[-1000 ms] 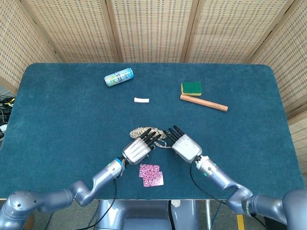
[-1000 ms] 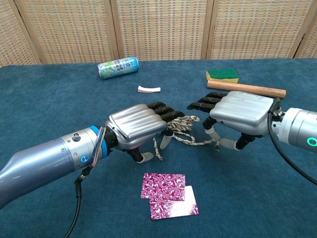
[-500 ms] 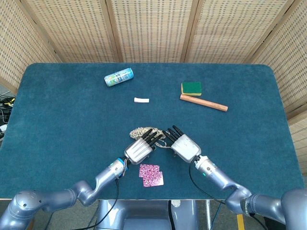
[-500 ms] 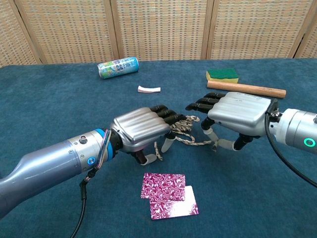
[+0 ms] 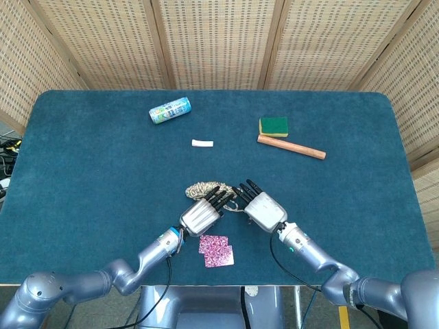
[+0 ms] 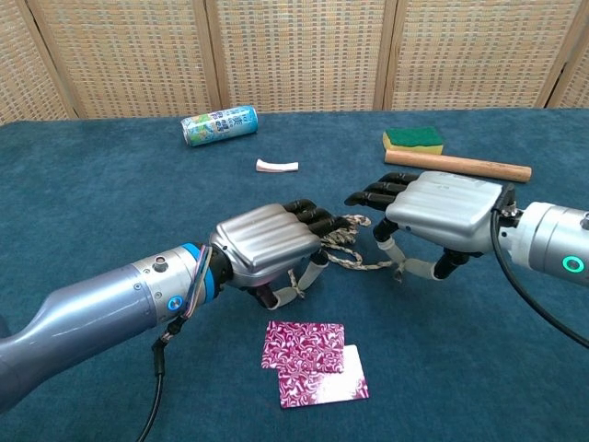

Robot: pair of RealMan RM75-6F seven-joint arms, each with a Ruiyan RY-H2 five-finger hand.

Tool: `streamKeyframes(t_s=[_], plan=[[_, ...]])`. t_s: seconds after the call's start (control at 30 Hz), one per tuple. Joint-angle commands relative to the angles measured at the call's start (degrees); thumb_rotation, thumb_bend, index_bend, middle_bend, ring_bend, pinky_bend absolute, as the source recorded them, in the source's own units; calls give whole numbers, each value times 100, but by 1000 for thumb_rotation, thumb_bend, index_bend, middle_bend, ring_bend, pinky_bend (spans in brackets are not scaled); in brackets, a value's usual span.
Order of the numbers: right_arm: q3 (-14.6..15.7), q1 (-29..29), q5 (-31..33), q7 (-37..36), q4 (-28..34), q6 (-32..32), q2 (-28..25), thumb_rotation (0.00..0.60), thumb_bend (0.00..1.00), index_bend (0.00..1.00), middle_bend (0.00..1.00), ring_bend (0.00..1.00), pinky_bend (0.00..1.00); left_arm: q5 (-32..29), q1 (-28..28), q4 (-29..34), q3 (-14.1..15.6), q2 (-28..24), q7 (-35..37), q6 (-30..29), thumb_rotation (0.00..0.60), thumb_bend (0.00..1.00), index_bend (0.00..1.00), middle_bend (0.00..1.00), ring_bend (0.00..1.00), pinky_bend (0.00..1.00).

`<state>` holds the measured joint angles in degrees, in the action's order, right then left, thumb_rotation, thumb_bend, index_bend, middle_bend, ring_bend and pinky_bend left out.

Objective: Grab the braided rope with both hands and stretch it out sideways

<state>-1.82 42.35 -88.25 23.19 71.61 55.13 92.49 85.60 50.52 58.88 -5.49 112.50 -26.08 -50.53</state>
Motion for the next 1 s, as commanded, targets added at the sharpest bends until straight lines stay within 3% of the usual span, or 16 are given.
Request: streamKeyframes(t_s=[0.03,0.43,0.8,1.0], plan=[[0,-1,1,-3,0,4,-3,600,548,645,27,0,0,-32,6,17,-6,4,-41,7,600,403,569,0,0,0],[11,-35,-43,-45,8,108,-50,600,549,654,29,0,0,-39,-81,295,40,-280,-60,-192,600,437,665,0,0,0],[-57,-174,42,192,209,329,-301,600,548,667,34,0,0,74,-532,763,217,-1386,358,-783,600,438,676,0,0,0],[-56,-404,223,417,287,504,-580,600,548,668,35,0,0,60,-965,441,409,-1931,1151,-1115,600,437,676,0,0,0]])
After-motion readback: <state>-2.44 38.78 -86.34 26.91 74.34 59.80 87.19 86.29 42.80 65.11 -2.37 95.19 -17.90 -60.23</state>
